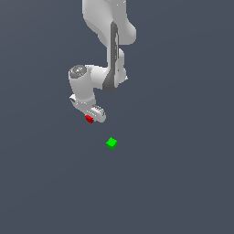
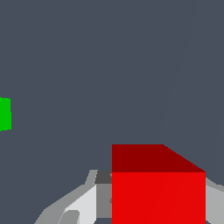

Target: Stack the red cube on top of the green cube.

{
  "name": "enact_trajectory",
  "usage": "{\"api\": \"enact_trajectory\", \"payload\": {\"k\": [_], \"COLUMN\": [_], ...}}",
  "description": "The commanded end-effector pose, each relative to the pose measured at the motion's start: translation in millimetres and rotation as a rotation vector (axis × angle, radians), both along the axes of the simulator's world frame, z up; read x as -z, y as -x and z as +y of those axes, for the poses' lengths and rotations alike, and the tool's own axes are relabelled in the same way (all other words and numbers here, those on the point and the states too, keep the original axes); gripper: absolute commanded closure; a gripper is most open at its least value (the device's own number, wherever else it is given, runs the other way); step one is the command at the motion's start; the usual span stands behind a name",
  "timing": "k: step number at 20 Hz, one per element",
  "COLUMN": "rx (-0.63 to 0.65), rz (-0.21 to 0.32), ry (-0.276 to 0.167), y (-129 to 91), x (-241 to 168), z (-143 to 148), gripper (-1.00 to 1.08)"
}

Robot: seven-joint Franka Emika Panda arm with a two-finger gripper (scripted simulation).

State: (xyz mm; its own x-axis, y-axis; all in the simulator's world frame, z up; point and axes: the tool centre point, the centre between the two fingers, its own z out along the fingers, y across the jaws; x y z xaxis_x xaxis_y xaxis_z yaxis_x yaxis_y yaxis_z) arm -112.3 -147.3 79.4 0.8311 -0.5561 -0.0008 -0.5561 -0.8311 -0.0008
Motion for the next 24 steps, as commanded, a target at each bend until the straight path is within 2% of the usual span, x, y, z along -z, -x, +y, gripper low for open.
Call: {"api": "enact_trajectory", "payload": {"k": [1, 8, 15, 24], "rx": [0.000, 0.000, 0.000, 0.000], "rz": [0.000, 0.000, -0.001, -0.001], "ry": [0.000, 0.001, 0.001, -0.001], "y": [0, -1, -4, -36], "x": [-15, -39, -38, -23], "z": [0, -1, 2, 34], "gripper": [1.08, 1.08, 1.08, 1.08]}}
